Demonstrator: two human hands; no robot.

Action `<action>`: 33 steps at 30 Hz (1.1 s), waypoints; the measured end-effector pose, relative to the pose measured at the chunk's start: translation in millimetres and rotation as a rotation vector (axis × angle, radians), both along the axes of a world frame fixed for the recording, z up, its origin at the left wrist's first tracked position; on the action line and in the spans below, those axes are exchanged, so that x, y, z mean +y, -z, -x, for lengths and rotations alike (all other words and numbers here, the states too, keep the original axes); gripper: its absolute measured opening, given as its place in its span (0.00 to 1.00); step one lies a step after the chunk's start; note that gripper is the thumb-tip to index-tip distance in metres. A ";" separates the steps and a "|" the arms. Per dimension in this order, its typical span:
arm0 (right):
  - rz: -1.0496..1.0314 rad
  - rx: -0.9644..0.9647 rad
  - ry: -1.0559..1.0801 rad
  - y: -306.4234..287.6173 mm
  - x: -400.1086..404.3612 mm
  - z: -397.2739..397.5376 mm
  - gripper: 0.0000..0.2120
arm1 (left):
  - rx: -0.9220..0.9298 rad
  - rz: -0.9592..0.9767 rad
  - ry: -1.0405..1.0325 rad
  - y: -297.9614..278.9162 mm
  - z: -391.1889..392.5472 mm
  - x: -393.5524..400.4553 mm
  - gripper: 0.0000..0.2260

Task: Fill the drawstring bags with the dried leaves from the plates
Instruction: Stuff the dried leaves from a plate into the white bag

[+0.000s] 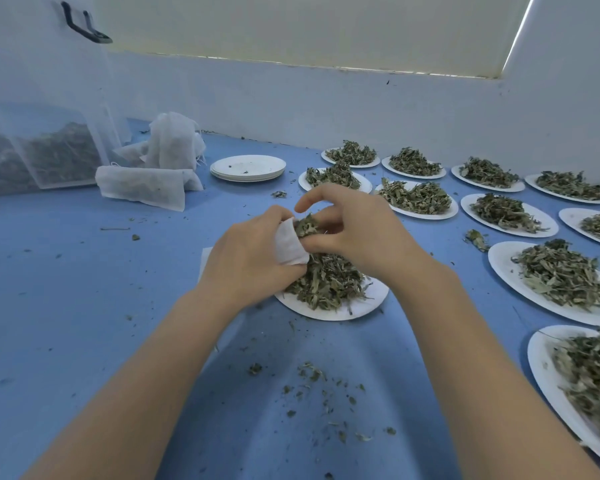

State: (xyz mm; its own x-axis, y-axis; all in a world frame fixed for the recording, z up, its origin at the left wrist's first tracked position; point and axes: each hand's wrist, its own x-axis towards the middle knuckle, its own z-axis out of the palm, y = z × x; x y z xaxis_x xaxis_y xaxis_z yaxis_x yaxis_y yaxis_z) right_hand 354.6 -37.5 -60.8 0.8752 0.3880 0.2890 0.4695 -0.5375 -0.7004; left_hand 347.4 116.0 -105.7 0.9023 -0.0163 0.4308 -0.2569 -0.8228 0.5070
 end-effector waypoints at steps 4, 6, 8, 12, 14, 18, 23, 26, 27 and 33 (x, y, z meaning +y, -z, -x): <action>-0.018 0.149 -0.051 -3.5 -3.4 2.3 0.13 | -0.001 -0.001 -0.006 -0.4 -0.6 0.9 0.20; 0.003 0.190 -0.053 -6.7 -5.7 3.3 0.11 | -0.015 -0.010 -0.003 -0.8 -0.8 1.8 0.21; -0.002 0.197 -0.040 -8.0 -7.9 3.2 0.11 | -0.016 -0.013 0.007 -1.3 -0.4 2.4 0.21; -0.059 0.121 -0.022 -6.6 -7.6 3.7 0.05 | -0.025 0.011 0.006 -2.0 0.2 2.0 0.20; -0.044 0.059 0.009 -4.8 -6.0 2.6 0.04 | -0.047 0.033 0.001 -2.4 0.5 1.4 0.19; 0.018 -0.045 0.069 -1.4 1.8 1.0 0.05 | -0.098 0.022 0.000 -2.4 1.8 -0.3 0.18; 0.027 -0.098 0.173 5.5 9.2 -0.2 0.10 | -0.146 -0.020 0.024 -2.0 3.2 -4.3 0.19; -0.126 0.102 0.174 5.2 8.1 1.2 0.08 | -0.153 0.004 0.015 -3.1 3.6 -4.6 0.19; -0.181 0.183 0.152 3.6 6.9 1.8 0.08 | -0.148 0.010 0.010 -3.2 3.5 -4.2 0.19; -0.281 0.302 0.046 -10.7 -9.5 3.1 0.07 | -0.111 -0.004 -0.008 -0.5 0.9 -1.4 0.19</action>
State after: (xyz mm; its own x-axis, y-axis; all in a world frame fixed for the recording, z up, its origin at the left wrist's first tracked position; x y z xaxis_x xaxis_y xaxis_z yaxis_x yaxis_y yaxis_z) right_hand 351.5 -47.0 -50.1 0.9516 0.2888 0.1056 0.2004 -0.3219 -0.9253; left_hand 346.5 114.5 -105.3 0.8492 -0.0114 0.5279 -0.3049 -0.8268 0.4727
